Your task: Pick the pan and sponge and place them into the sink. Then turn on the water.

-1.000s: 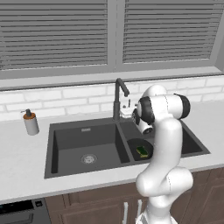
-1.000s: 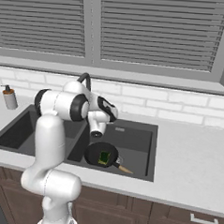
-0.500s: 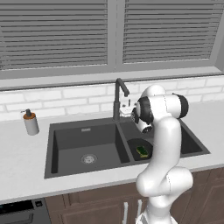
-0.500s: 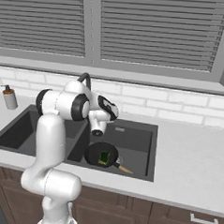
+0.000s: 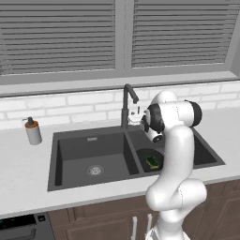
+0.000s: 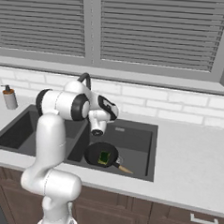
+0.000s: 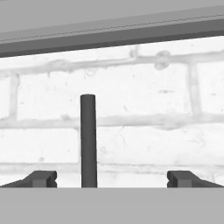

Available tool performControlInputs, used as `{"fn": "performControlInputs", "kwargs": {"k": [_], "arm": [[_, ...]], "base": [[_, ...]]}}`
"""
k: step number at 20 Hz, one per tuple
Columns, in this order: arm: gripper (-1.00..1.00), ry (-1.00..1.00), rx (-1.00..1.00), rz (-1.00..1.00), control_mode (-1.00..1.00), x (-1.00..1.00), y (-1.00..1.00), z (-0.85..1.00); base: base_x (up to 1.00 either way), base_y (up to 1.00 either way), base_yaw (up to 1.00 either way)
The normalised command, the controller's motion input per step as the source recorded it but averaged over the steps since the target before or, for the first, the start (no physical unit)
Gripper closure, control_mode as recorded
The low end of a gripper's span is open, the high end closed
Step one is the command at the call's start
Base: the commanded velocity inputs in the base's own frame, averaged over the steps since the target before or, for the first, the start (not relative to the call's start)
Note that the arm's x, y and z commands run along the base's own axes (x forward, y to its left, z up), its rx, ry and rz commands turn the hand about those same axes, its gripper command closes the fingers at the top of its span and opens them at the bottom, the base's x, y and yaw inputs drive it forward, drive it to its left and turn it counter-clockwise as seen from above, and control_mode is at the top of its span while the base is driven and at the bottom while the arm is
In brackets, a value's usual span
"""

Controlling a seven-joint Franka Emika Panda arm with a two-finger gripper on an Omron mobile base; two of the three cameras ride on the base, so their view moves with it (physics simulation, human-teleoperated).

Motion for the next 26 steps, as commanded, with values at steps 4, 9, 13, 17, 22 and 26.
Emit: {"fn": "performControlInputs", "kwargs": {"k": [4,9,13,17,22,26], "arm": [[-1.00,0.00,0.00,-0.02,-1.00,0.00,-0.24,0.00],[-1.00,0.00,0.00,-0.05,-1.00,0.00,-0.37,0.00],[-1.00,0.00,0.00,-0.05,-1.00,0.00,-0.41,0.00],[-1.00,0.00,0.00,-0.04,-1.00,0.00,-0.43,0.00],[-1.00,0.00,0.00,-0.01,-1.00,0.00,-0.70,0.00],[-1.00,0.00,0.00,0.00,-1.00,-0.03,-0.98,0.00]], "base": [[0.00,0.00,0.00],[0.00,0.00,0.00],[0.00,0.00,0.00],[0.00,0.00,0.00],[0.00,0.00,0.00],[0.00,0.00,0.00]]}}
